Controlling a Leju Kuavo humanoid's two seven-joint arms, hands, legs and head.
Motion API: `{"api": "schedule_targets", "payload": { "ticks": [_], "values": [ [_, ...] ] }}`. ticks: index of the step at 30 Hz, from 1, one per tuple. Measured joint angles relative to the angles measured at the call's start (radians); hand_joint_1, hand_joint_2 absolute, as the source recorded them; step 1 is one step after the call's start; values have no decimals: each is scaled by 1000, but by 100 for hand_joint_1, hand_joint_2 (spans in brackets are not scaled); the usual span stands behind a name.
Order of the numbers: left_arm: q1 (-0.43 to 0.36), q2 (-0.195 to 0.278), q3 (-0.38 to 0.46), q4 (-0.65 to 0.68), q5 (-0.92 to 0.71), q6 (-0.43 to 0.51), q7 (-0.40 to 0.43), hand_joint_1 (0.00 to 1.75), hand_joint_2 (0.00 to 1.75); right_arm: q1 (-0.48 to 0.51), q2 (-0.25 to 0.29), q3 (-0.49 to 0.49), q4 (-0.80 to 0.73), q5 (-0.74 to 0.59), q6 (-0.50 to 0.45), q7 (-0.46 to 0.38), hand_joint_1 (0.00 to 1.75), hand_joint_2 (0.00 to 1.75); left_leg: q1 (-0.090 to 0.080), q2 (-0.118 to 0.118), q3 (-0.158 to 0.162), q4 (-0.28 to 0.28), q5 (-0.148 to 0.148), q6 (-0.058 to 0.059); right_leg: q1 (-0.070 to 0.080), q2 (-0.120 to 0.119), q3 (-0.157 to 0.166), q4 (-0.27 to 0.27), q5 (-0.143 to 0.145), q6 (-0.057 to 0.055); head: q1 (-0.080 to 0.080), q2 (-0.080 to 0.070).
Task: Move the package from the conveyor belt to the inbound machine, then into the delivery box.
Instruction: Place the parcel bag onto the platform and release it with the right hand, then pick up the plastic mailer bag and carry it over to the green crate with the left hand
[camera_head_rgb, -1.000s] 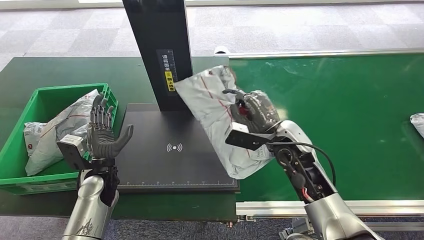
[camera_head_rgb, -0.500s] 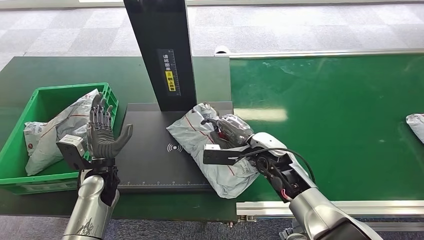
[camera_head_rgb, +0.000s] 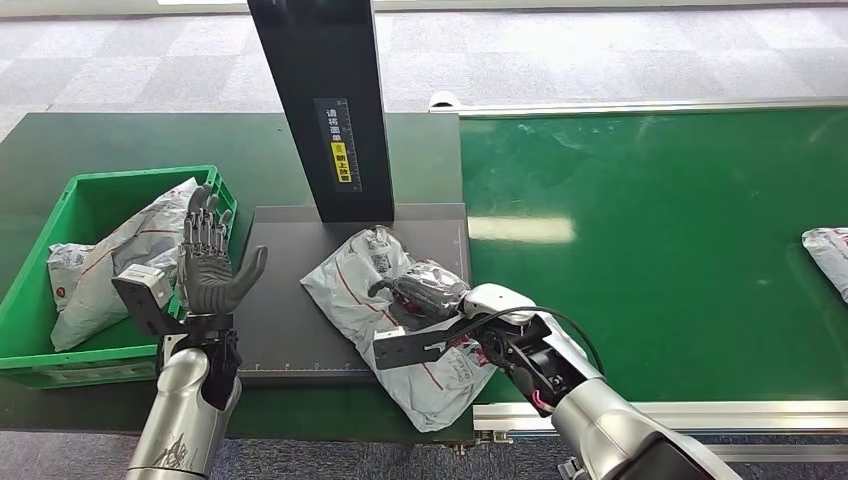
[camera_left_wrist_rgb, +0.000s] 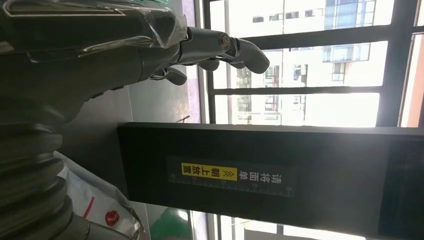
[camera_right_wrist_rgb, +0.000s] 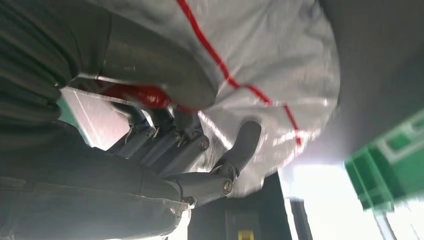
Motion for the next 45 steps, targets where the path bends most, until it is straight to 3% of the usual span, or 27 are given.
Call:
{"api": "schedule_targets", "payload": {
  "ticks": [2, 6, 16, 25, 32, 45],
  "values": [
    [-4, -2, 0, 4, 11, -16, 7, 0, 175, 1, 6, -1, 4, -21, -90, 0, 0, 175, 0, 0, 0, 0, 0, 0, 0, 0, 0, 0, 0, 0, 0, 0],
    [-13, -8, -5, 19, 21, -32, 11, 0, 175, 5, 10, -51, 5, -139, -176, -43, 0, 175, 0, 0, 0, 0, 0, 0, 0, 0, 0, 0, 0, 0, 0, 0],
    [-40, -17, -48, 68, 30, -30, 10, 0, 175, 73, 17, -267, -61, -355, -170, -126, 0, 175, 0, 0, 0, 0, 0, 0, 0, 0, 0, 0, 0, 0, 0, 0],
    [-39, -19, -74, 74, 33, -45, 12, 0, 175, 181, 17, -492, -240, -557, -159, -163, 0, 175, 0, 0, 0, 0, 0, 0, 0, 0, 0, 0, 0, 0, 0, 0],
    [-25, -15, -122, 71, -17, -111, -8, 0, 175, 226, 9, -597, -351, -575, -144, -167, 0, 175, 0, 0, 0, 0, 0, 0, 0, 0, 0, 0, 0, 0, 0, 0],
    [-22, -11, -141, 70, -24, -113, -9, 0, 175, 239, 4, -633, -392, -575, -141, -167, 0, 175, 0, 0, 0, 0, 0, 0, 0, 0, 0, 0, 0, 0, 0, 0]
  ]
}}
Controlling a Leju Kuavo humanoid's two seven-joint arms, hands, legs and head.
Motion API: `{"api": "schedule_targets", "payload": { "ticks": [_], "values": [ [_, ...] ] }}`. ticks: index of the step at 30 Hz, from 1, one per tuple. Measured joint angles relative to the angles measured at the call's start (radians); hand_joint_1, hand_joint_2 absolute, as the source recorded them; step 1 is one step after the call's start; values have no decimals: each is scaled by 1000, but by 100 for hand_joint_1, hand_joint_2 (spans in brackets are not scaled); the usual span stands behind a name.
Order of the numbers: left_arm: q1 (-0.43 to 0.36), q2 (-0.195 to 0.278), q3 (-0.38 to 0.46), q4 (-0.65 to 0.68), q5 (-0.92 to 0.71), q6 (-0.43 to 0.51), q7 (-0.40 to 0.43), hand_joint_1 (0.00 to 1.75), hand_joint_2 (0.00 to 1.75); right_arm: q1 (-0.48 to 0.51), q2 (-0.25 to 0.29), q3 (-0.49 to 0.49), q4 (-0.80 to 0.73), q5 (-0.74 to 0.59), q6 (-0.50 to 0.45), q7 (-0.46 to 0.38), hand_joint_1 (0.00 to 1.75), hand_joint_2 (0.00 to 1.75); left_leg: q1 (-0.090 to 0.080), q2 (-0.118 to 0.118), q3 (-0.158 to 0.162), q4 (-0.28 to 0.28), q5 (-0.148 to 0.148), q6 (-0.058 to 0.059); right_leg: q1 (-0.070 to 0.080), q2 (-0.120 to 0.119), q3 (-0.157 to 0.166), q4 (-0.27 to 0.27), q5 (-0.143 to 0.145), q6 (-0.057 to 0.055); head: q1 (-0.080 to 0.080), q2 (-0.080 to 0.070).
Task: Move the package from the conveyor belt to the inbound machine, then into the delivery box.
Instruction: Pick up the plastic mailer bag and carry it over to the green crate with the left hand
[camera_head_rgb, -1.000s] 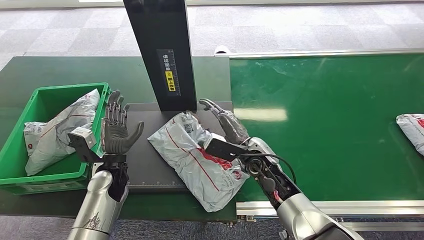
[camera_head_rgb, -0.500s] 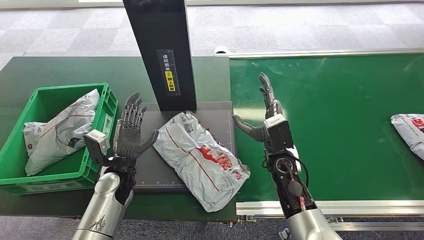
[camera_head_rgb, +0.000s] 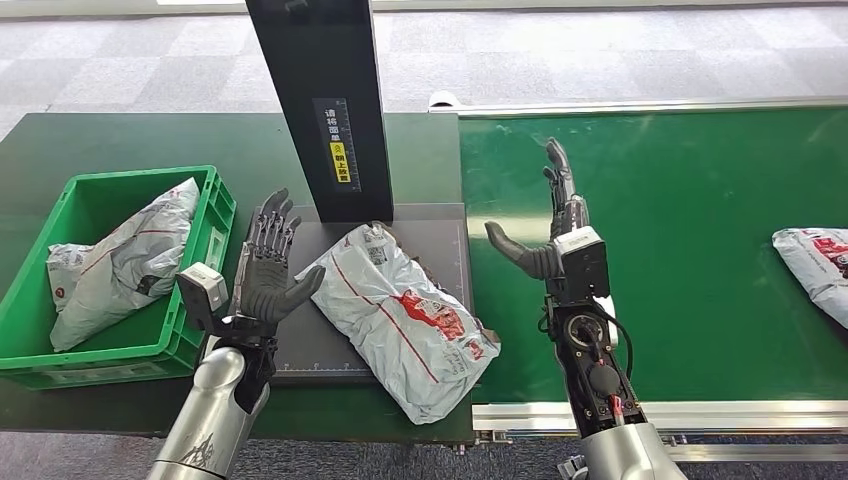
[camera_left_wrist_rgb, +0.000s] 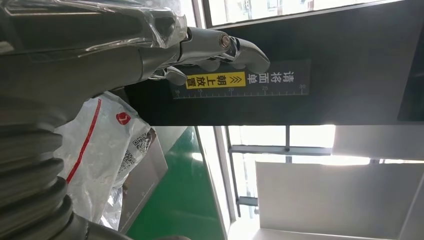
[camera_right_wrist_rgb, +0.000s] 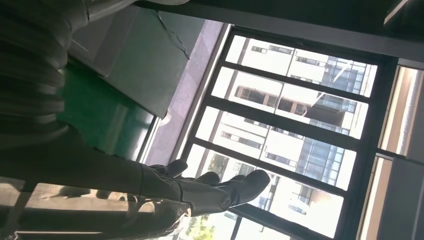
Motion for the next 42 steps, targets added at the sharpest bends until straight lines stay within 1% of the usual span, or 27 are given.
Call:
{"api": "schedule_targets", "payload": {
  "ticks": [3, 5, 9, 12, 15, 17, 19, 21, 25, 30, 32, 36, 38, 39, 42],
  "values": [
    [0, 0, -1, 0, -7, -1, 0, 0, 175, 1, 0, 0, -2, 0, -2, -1, 0, 175, 0, 0, 0, 0, 0, 0, 0, 0, 0, 0, 0, 0, 0, 0],
    [0, 3, -8, -1, -49, -4, 0, 0, 175, 1, -1, -4, -3, 0, -10, -3, 0, 175, 0, 0, 0, 0, 0, 0, 0, 0, 0, 0, 0, 0, 0, 0],
    [2, 13, -60, -9, -234, 6, 3, 0, 175, 1, -11, -25, -3, -4, -18, -6, 0, 175, 0, -1, 0, 0, 0, 0, 0, 0, 0, 0, 0, 0, 0, 0],
    [5, 19, -109, -13, -362, 42, 10, 0, 175, 5, -20, -34, -3, 5, -12, -5, 0, 175, 0, 0, 0, 0, 0, 0, 0, 0, 0, 0, 0, 0, 0, 0],
    [5, 22, -152, -13, -451, 86, 33, 0, 175, 9, -23, -35, -3, 28, -12, 6, 0, 175, 0, 0, 0, 0, 0, 0, 0, 0, 0, 0, 0, 0, 0, 0],
    [3, 24, -177, -11, -542, 136, 74, 0, 175, 9, -23, -34, -1, 48, -14, 16, 0, 175, 0, 0, 0, 0, 0, 0, 0, 0, 0, 0, 0, 0, 0, 0],
    [-3, 28, -206, 5, -667, 188, 123, 0, 175, 6, -23, -33, 7, 63, -15, 26, 0, 175, 0, 0, 0, 0, 0, 0, 0, 0, 0, 0, 0, 0, 0, 0],
    [-13, 31, -235, 34, -750, 212, 151, 0, 175, 2, -22, -31, 17, 72, -14, 34, 0, 175, 0, 0, 0, 0, 0, 0, 0, 0, 0, 0, 0, 0, 0, 0],
    [-39, 34, -269, 99, -800, 212, 182, 0, 175, -1, -21, -30, 31, 82, -12, 46, 0, 175, 0, 0, 0, 0, 0, 0, 0, 0, 0, 0, 0, 0, 0, 0],
    [-68, 39, -288, 160, -833, 197, 233, 0, 175, -1, -21, -29, 37, 99, -7, 62, 0, 175, 0, 0, 0, 0, 0, 0, 0, 0, 0, 0, 0, 0, 0, 0],
    [-81, 40, -293, 182, -854, 195, 278, 0, 175, -1, -21, -29, 37, 106, -5, 69, 0, 175, 0, 0, 0, 0, 0, 0, 0, 0, 0, 0, 0, 0, 0, 0],
    [-114, 40, -300, 234, -914, 220, 399, 0, 175, -1, -21, -29, 37, 122, -3, 82, 0, 175, 0, 0, 0, 0, 0, 0, 0, 0, 0, 0, 0, 0, 0, 0],
    [-126, 38, -300, 256, -932, 231, 433, 2, 175, -1, -21, -29, 38, 128, -3, 85, 0, 175, 0, 0, 1, 0, 0, 0, 0, 0, 1, 0, 0, 0, 0, 0],
    [-131, 37, -300, 265, -936, 235, 442, 38, 175, -1, -21, -29, 39, 130, -2, 86, 0, 175, 0, 0, 1, 0, 0, 0, 0, 0, 1, 0, 0, 0, 0, 0],
    [-143, 32, -299, 291, -944, 237, 464, 167, 175, -1, -19, -29, 44, 135, 6, 95, 0, 175, 0, 0, 2, 0, 0, 0, 0, 0, 3, 0, 0, 0, 0, 0]
  ]
}}
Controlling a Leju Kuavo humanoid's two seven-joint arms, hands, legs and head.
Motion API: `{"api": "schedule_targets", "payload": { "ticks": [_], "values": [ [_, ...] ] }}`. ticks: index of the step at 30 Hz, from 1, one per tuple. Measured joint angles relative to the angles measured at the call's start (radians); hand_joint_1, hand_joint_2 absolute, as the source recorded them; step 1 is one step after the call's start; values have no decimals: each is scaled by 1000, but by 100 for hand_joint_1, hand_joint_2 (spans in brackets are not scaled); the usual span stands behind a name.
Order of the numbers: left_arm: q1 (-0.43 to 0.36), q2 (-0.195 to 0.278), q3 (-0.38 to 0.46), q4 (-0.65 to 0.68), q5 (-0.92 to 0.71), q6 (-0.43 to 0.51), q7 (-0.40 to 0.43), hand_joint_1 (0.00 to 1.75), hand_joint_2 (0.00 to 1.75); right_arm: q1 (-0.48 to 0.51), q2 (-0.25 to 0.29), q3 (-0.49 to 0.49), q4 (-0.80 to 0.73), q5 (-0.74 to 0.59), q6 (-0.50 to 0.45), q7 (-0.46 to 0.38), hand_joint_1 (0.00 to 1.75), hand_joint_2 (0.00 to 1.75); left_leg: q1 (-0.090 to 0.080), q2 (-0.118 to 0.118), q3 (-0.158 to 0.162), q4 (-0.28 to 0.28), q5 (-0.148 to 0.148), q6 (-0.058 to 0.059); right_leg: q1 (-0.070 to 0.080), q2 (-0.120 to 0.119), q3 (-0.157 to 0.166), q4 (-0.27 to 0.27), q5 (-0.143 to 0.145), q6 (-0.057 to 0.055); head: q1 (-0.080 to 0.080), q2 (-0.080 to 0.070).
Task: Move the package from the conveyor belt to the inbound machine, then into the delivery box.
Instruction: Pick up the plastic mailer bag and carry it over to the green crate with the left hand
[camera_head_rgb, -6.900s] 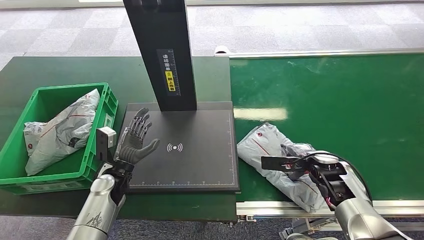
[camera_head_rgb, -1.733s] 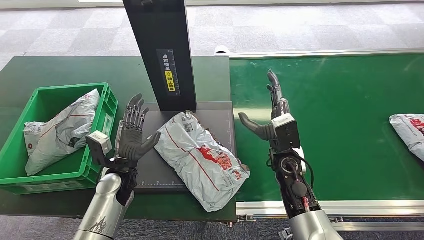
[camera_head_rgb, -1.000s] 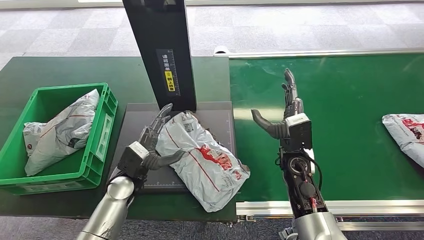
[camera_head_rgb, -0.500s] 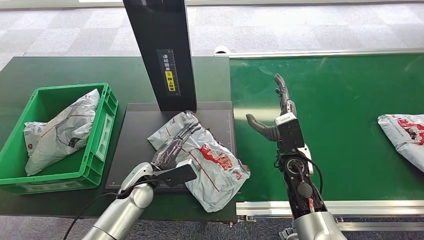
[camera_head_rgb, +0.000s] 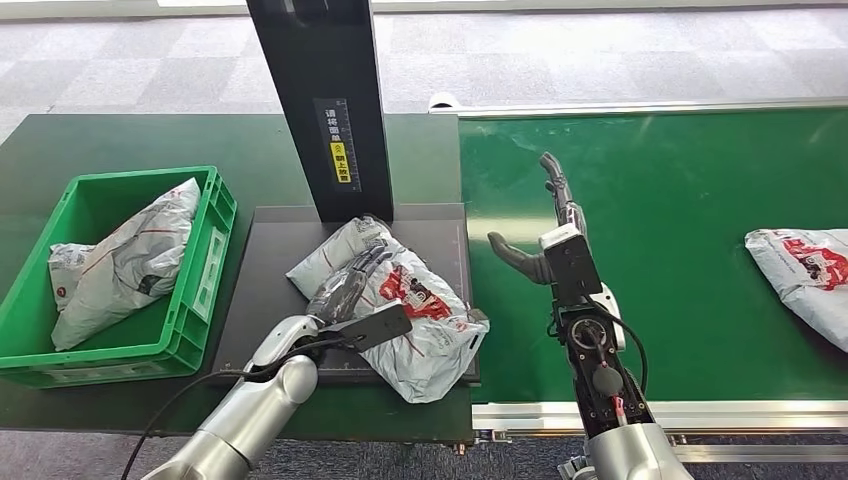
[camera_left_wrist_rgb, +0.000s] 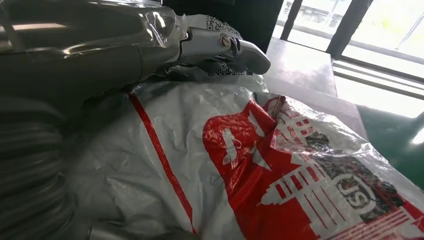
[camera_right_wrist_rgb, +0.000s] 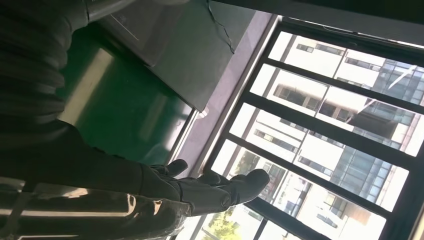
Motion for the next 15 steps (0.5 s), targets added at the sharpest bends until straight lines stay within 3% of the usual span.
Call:
{"api": "schedule_targets", "payload": {
  "ticks": [1, 8, 15],
  "values": [
    [-2, -1, 2, 7, -1, -2, 7, 175, 175, 0, 1, 0, 4, 4, 7, 7, 0, 175, 0, 0, 0, 0, 0, 0, 0, 0, 0, 0, 0, 0, 0, 0],
    [-2, -7, 23, 19, -8, -14, 24, 175, 175, 0, 5, 5, 28, 28, 41, 32, 0, 175, 0, 0, 1, 0, 0, 0, 0, 0, 1, 0, 0, 0, 0, 0],
    [44, -10, 94, -22, 195, -113, -158, 175, 175, 0, 12, -5, 52, -81, 128, 18, 0, 175, 0, 0, 0, 0, 0, 0, 0, 0, 0, 0, 0, 0, 0, 0]
  ]
}}
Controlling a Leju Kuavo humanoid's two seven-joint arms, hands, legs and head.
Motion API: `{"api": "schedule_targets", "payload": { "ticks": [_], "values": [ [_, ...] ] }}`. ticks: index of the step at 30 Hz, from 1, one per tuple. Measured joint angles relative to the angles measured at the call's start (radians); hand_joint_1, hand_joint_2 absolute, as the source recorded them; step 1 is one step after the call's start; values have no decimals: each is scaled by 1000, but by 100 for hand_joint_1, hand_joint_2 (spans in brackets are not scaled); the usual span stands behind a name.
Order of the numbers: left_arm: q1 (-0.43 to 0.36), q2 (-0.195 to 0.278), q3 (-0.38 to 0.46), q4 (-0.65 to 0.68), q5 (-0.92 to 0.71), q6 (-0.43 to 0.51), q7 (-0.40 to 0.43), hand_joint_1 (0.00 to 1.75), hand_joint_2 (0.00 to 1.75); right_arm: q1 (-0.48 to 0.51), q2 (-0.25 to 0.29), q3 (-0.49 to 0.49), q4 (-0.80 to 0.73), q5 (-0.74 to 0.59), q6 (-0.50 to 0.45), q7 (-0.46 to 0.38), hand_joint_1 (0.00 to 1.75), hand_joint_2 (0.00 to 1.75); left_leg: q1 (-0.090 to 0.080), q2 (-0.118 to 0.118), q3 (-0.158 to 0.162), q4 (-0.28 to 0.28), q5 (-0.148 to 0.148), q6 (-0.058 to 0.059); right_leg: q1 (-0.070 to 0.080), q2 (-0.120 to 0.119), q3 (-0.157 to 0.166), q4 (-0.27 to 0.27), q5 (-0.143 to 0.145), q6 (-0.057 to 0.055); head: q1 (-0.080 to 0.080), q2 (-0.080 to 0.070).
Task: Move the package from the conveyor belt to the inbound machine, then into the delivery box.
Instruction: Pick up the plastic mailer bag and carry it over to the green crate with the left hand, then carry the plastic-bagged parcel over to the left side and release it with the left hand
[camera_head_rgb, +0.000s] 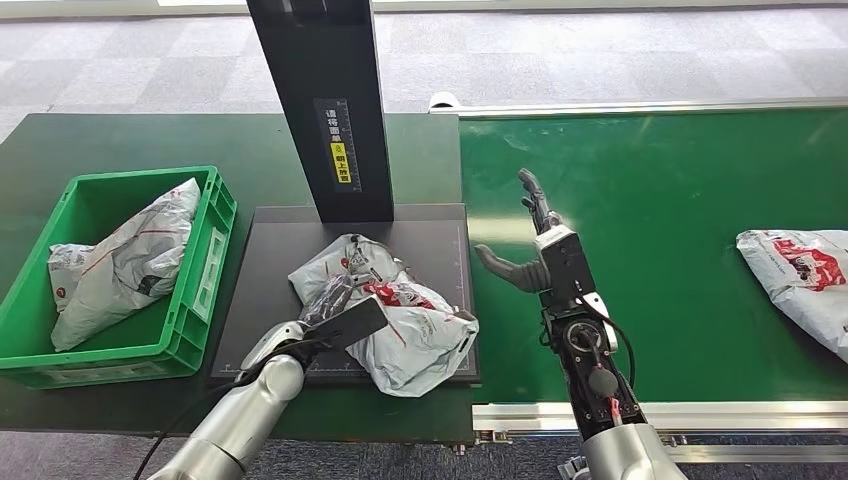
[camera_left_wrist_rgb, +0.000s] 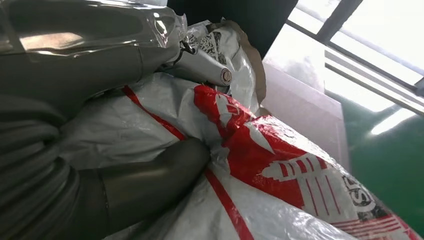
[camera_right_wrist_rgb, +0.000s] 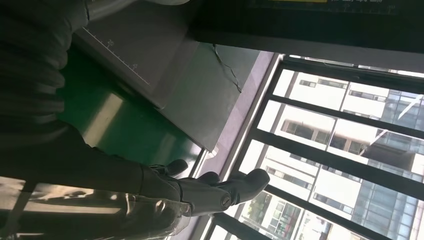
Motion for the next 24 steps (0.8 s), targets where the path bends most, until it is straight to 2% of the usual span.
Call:
{"api": "schedule_targets", "payload": {
  "ticks": [6, 13, 18, 24],
  "values": [
    [30, -1, 19, -46, 61, -17, -34, 175, 175, -3, -2, 0, 15, -18, 10, -12, 0, 175, 0, 0, -1, 0, 0, 0, 0, 0, -1, 0, 0, 0, 0, 0],
    [64, -4, 51, -133, 210, 14, -144, 175, 175, -5, -3, 0, 19, -43, 10, -22, 0, 175, 0, 0, -1, 0, 0, 0, 0, 0, -1, 0, 0, 0, 0, 0],
    [86, -14, 85, -209, 373, -41, -199, 175, 175, -3, -10, 0, 19, -55, 8, -28, 0, 175, 0, 0, -1, 0, 0, 0, 0, 0, -2, 0, 0, 0, 0, 0],
    [95, -24, 120, -238, 507, -78, -258, 175, 175, 16, -20, 0, 16, -66, 2, -36, 0, 175, 0, 0, -1, 0, 0, 0, 0, 0, -2, 0, 0, 0, 0, 0]
  ]
}}
